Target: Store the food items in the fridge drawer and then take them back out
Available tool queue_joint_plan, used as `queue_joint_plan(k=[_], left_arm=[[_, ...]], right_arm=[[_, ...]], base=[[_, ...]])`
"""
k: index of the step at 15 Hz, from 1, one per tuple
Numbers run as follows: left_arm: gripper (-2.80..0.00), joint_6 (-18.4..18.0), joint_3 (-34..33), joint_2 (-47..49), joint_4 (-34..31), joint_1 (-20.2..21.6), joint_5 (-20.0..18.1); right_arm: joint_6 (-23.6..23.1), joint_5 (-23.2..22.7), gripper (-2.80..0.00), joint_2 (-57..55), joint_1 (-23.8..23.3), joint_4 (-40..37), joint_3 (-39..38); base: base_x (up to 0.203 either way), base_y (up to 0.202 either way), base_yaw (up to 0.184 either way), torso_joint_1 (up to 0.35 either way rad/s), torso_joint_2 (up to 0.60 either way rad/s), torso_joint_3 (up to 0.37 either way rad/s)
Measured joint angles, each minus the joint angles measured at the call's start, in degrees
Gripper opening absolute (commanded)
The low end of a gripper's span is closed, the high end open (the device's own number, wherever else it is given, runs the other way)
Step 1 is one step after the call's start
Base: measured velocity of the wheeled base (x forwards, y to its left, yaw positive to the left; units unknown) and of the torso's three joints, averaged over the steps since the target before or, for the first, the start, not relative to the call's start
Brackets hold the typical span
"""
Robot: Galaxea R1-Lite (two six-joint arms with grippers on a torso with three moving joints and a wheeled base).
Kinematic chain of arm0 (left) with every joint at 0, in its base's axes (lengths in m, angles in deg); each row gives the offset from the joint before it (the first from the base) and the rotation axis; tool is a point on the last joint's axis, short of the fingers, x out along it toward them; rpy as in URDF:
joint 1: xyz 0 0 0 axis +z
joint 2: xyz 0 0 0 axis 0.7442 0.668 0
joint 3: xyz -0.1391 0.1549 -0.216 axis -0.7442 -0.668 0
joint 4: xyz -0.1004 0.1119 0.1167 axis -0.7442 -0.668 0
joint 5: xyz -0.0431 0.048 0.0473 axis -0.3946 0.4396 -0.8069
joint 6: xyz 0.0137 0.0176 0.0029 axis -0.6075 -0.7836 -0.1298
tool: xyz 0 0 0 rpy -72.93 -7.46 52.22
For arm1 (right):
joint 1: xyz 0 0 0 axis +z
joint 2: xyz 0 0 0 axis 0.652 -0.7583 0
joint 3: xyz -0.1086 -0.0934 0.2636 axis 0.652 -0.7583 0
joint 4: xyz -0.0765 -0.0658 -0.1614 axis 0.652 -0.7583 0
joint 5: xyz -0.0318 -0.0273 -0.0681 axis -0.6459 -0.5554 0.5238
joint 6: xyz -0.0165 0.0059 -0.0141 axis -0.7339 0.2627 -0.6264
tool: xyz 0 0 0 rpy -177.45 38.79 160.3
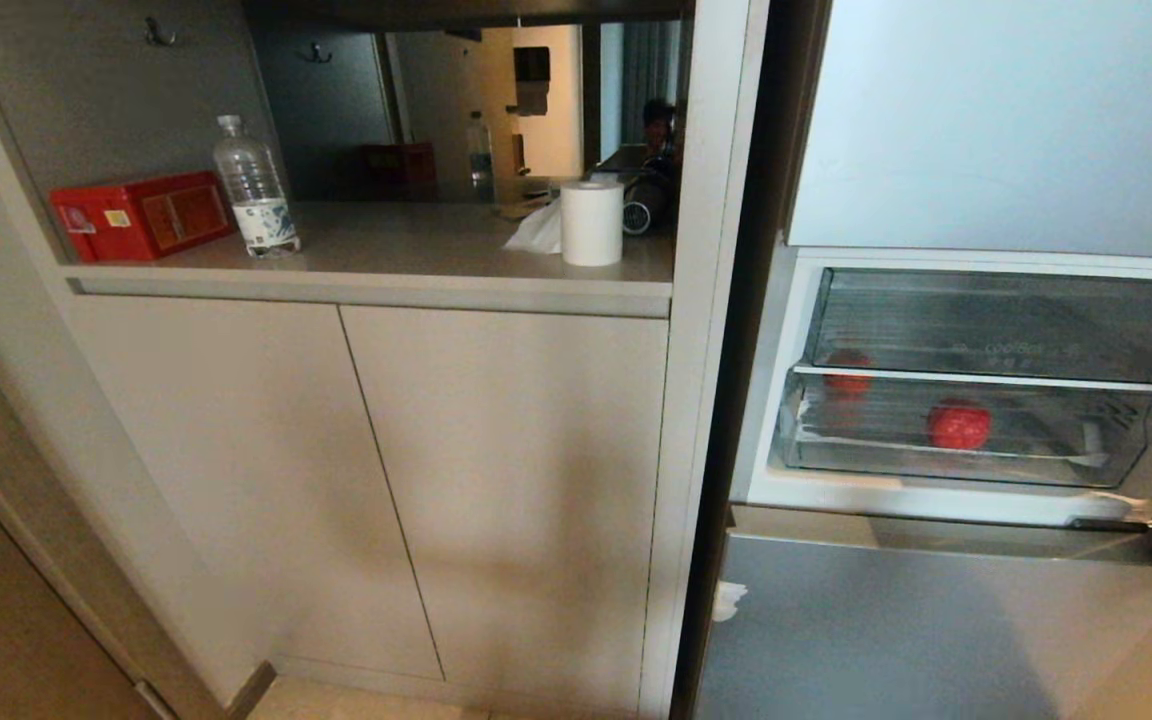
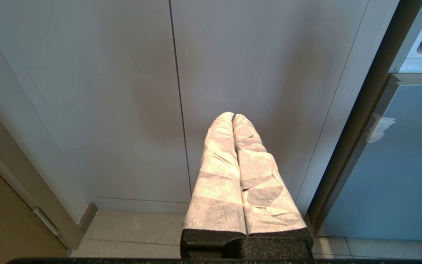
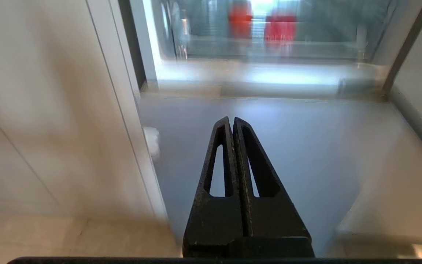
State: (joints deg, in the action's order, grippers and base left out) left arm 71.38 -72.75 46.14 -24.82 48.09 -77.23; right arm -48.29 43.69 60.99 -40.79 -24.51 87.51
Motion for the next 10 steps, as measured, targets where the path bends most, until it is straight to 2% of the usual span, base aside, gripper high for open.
queue_joint_plan(k=[2, 3, 4, 7, 10], left_arm=[[-2.80, 0.0, 0.0, 0.0, 0.0, 0.0, 0.0], [-2.80, 0.0, 0.0, 0.0, 0.0, 0.0, 0.0], [-2.80, 0.0, 0.0, 0.0, 0.0, 0.0, 0.0], [-2.80, 0.0, 0.0, 0.0, 0.0, 0.0, 0.0], [-2.80, 0.0, 0.0, 0.0, 0.0, 0.0, 0.0]], right_arm=[[0.3, -1.1, -2.80, -3.5, 0.0, -1.2, 4.7], [0.4, -2.0, -2.40, -7.4, 0.0, -1.3, 6.6], [0.5, -3.2, 0.00, -12.4, 0.1, -0.8, 8.0], [0.9, -7.1, 0.00, -32.2, 0.5, 6.4, 11.2], [1.2, -8.9, 0.00, -53.2, 2.6, 18.7, 13.6]], base=[[0.000, 0.000, 0.000, 0.000, 0.00, 0.000], [0.000, 0.000, 0.000, 0.000, 0.00, 0.000], [0.000, 0.000, 0.000, 0.000, 0.00, 0.000], [0.000, 0.000, 0.000, 0.000, 0.00, 0.000], [0.000, 0.000, 0.000, 0.000, 0.00, 0.000]])
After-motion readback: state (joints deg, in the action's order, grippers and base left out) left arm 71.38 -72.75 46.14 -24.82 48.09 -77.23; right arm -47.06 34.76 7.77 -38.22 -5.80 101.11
